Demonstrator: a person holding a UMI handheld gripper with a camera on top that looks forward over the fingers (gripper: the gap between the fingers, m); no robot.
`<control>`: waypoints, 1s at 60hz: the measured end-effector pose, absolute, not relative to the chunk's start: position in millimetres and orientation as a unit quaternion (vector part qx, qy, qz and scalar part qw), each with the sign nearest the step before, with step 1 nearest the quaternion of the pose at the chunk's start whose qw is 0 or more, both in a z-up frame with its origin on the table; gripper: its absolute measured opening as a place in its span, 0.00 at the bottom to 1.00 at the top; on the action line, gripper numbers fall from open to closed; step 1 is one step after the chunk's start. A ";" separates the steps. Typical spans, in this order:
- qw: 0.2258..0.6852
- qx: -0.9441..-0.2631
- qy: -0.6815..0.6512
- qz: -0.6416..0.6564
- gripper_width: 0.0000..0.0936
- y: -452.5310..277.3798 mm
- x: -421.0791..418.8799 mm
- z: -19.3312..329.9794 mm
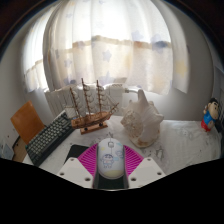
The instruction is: Arrange mouse
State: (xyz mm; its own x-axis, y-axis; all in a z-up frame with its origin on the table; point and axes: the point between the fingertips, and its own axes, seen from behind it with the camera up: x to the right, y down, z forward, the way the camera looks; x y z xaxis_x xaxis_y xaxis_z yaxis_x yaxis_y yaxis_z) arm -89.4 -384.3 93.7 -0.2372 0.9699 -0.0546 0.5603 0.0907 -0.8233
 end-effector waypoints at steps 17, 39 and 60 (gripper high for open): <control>0.292 -0.521 -0.730 0.332 0.53 -441.8 -69.2 -9.2; 0.258 -0.573 -0.719 0.296 0.91 -362.9 3.8 109.6; 0.253 -0.632 -0.686 0.257 0.92 -260.5 108.3 167.6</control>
